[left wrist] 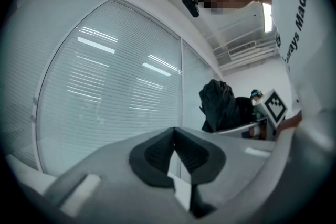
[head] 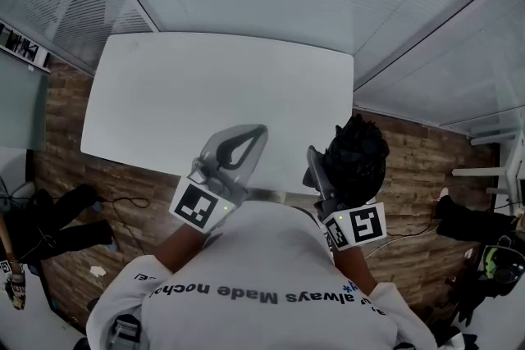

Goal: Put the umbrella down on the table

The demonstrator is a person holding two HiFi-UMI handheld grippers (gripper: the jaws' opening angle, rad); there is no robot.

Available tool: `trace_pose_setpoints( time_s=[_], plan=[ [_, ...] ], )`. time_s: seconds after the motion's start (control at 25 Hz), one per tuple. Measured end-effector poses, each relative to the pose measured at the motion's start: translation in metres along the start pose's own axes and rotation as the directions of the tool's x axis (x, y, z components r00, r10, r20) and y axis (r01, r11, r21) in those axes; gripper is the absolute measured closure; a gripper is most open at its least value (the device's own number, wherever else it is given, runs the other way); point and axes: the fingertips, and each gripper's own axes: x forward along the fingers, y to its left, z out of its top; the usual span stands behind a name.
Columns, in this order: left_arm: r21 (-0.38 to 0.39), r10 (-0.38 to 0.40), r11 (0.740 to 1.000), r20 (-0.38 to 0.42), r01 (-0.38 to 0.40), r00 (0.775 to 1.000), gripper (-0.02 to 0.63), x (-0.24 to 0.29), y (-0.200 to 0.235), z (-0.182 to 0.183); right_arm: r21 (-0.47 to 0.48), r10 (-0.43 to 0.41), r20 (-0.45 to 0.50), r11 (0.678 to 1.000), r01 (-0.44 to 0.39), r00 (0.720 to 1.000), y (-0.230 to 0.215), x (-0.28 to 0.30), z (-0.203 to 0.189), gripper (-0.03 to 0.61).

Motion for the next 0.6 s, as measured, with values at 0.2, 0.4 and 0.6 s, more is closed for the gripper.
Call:
trace_pose_setpoints(
  time_s=[0.2,0.4,0.6],
  plan=[
    [-0.015,-0.007,1.000,0.007,0.007,1.000,0.610,0.006,-0.006,0.000,0.007,-0.022,-0.080,1.000,0.023,0.997,-0.018,0.006,-0.030,0.339],
    [-0.012,-0.010,1.000,0.018,0.010,1.000,0.610,0.009,0.013,0.005,0.022,-0.023,-0.205,0.999,0.028,0.979,-0.031,0.042,-0.074,0.341],
    [-0.016,-0.005,1.000,0.024,0.005,1.000,0.609,0.010,0.013,0.005,0.020,-0.020,-0.301,0.999,0.028,0.953,-0.044,0.057,-0.120,0.341]
  ],
)
